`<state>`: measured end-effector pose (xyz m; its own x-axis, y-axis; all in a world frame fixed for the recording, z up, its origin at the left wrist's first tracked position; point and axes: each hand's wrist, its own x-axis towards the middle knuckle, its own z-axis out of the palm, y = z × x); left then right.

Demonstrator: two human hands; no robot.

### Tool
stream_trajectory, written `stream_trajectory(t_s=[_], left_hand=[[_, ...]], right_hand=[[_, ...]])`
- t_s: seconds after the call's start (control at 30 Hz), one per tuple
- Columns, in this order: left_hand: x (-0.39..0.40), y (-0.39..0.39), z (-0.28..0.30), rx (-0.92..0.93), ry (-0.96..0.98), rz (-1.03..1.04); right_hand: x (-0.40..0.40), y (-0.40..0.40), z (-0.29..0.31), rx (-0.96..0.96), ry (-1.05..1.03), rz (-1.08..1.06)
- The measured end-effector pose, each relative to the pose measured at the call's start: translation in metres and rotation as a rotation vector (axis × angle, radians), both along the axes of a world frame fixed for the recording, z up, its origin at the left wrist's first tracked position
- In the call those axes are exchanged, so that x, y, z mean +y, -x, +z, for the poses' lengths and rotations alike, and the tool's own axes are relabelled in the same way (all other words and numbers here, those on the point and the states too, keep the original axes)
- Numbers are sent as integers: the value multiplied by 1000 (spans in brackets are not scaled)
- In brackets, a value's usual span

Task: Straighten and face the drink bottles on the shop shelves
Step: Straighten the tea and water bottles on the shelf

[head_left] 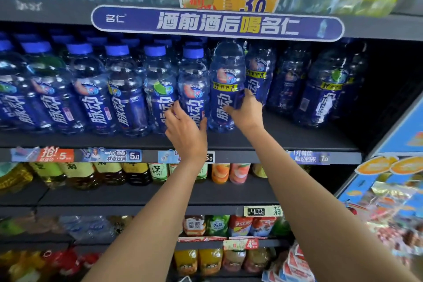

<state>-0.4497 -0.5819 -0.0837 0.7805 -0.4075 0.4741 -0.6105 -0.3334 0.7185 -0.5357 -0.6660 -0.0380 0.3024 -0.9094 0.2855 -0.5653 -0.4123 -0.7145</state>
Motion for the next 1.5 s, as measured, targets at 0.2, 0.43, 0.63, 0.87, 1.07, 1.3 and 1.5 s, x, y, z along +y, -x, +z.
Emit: stream_trajectory(t_s=[0.2,0.43,0.63,0.87,1.07,1.3,1.5], left_hand=[[3,0,2,24,-5,-10],[-3,27,10,-248,264,-169],[-47,80,16,-420,161,-372],[-74,106,10,-363,141,-345],[-67,85,9,-273,213,-28],[-59,69,13,-115,221,-13],[-58,69,7,-118,94,3]], right_hand=[[2,2,0,19,-3,8],[-11,38,-2,-178,-58,-3],[-64,123,1,-364,65,-565],[-125,165,4,-284,-278,-236],[-100,141,-14,-220,-90,-250],[-53,66,-19,-114,-50,-59],[-56,60,-20,-94,-109,52]])
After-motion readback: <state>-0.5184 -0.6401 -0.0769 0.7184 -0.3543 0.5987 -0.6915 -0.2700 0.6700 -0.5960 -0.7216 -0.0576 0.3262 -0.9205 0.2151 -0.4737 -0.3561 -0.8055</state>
